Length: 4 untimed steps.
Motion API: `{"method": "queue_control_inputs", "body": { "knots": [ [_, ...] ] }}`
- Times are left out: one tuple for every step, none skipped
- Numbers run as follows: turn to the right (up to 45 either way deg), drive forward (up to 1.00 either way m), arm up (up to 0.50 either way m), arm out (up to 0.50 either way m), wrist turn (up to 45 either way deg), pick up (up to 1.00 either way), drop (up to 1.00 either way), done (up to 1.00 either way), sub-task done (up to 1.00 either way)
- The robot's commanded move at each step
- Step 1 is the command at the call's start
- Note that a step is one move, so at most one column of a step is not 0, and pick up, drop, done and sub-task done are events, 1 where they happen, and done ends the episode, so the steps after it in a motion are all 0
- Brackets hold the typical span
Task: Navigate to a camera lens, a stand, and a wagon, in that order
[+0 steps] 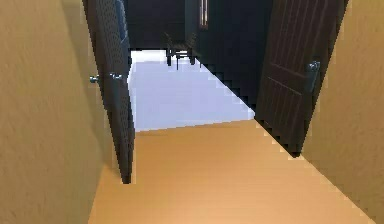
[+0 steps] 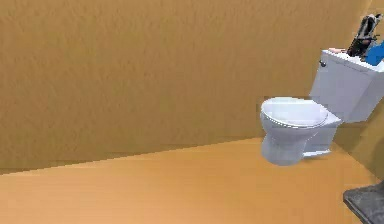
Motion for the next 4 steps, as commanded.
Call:
{"method": "queue_control_inputs", "body": {
  "knots": [
    [0.0, 1.0, 0.0, 0.0, 0.0, 0.0, 0.0, 0.0, 0.0],
    [0.0, 0.35, 0.0, 0.0, 0.0, 0.0, 0.0, 0.0, 0.0],
    [-15.0, 0.0, 0.0, 0.0, 0.0, 0.0, 0.0, 0.0, 0.0],
    [0.0, 1.0, 0.0, 0.0, 0.0, 0.0, 0.0, 0.0, 0.0]
  ]
}}
